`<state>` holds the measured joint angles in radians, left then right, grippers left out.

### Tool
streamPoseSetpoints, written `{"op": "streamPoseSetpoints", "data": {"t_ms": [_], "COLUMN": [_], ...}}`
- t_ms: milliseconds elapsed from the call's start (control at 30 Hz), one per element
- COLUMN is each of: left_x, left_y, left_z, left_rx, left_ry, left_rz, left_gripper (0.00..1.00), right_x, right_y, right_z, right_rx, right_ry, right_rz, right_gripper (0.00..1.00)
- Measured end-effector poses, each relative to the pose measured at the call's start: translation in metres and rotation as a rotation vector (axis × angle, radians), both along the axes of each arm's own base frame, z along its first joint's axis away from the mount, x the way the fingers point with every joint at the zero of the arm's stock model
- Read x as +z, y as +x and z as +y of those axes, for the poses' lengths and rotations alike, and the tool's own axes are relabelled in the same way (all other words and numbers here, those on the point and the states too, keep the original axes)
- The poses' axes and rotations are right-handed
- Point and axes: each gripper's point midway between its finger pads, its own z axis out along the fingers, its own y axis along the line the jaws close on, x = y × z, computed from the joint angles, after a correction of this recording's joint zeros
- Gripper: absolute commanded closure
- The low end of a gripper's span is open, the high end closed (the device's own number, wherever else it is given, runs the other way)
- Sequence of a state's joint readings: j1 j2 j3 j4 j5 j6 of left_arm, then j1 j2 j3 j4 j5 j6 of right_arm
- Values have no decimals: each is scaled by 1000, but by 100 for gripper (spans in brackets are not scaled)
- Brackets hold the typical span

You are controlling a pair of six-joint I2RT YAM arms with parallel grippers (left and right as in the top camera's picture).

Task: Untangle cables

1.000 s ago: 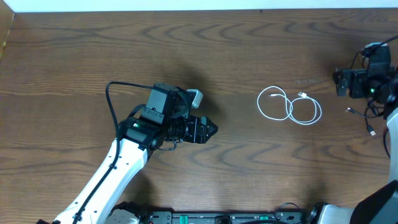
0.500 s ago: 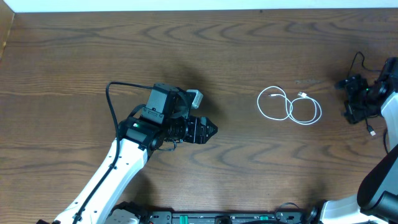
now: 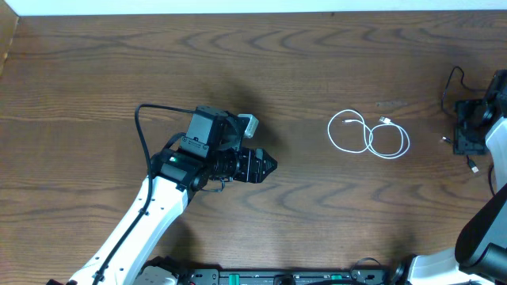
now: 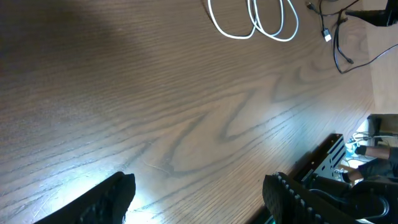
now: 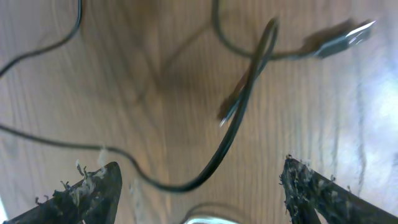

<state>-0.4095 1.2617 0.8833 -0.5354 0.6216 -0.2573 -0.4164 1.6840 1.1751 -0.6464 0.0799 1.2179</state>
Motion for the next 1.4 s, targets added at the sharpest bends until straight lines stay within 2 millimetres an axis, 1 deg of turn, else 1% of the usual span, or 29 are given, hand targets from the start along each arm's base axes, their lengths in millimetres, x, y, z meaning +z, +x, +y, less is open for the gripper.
{"op": "streamPoseSetpoints", "data": {"t_ms": [67, 133, 233, 267, 300, 500, 567, 667, 733, 1200, 1400], "left_x": [0, 0, 0, 0, 0, 0, 0, 0, 0, 0, 0], "left_y": [0, 0, 0, 0, 0, 0, 0, 0, 0, 0, 0], "left_z": [0, 0, 0, 0, 0, 0, 0, 0, 0, 0, 0], "left_rx": [0, 0, 0, 0, 0, 0, 0, 0, 0, 0, 0], "left_ry": [0, 0, 0, 0, 0, 0, 0, 0, 0, 0, 0], "left_rz": [0, 0, 0, 0, 0, 0, 0, 0, 0, 0, 0], "left_gripper": [30, 30, 30, 30, 30, 30, 30, 30, 30, 30, 30], "right_x": [0, 1, 3, 3, 4, 6, 4, 2, 0, -18, -17], "right_y": [-3, -5, -10, -11, -13, -21, -27, -29, -30, -22, -17], "right_z": [-5, -10, -19, -21, -24, -33, -32, -31, -30, -26, -27], "right_rx": [-26, -49, -74, -80, -84, -73, -67, -60, -55, -43, -44], "right_ry": [-23, -47, -92, -105, -125, -188, -189, -186, -182, -169, -177], "right_rz": [9, 18, 37, 42, 52, 101, 131, 144, 149, 83, 56], "right_gripper": [41, 43, 51, 60, 63, 63, 61, 58, 57, 57, 58]}}
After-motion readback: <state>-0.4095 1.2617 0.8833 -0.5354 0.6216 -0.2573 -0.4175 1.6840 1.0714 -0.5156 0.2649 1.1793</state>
